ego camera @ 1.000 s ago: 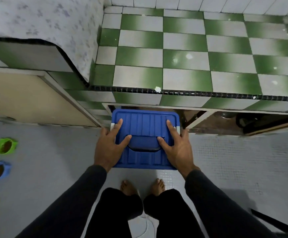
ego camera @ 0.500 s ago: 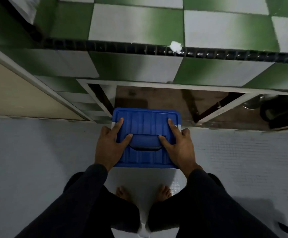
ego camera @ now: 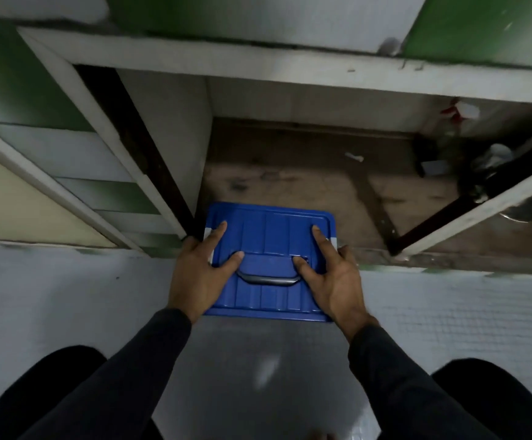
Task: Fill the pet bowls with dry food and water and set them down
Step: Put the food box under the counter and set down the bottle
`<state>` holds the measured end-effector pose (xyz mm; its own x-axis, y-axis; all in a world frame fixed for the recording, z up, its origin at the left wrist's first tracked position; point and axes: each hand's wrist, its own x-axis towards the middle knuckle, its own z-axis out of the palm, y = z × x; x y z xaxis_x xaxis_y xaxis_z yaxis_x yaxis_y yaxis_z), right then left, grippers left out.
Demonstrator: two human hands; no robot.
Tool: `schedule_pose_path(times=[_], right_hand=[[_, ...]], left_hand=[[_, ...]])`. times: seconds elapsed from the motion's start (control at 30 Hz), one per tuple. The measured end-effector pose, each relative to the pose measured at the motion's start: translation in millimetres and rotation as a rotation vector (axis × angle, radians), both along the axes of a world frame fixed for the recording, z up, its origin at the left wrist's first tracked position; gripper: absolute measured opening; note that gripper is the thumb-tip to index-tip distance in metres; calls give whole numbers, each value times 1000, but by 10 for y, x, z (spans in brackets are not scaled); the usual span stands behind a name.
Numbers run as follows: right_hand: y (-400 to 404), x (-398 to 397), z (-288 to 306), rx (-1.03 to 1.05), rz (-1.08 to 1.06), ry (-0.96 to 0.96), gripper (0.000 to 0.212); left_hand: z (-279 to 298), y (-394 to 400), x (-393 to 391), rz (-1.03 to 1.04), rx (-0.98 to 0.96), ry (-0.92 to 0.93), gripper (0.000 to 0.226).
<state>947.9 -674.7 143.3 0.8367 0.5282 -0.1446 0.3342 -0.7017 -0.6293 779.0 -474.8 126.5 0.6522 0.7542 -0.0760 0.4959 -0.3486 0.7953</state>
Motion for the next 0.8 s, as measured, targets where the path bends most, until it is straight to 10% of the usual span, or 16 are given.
schedule_pose_path(times=[0.8], right_hand=[[727,1053,-626,12,-15,19,85]], left_hand=[[-608,814,1006,-62,45,93,82]])
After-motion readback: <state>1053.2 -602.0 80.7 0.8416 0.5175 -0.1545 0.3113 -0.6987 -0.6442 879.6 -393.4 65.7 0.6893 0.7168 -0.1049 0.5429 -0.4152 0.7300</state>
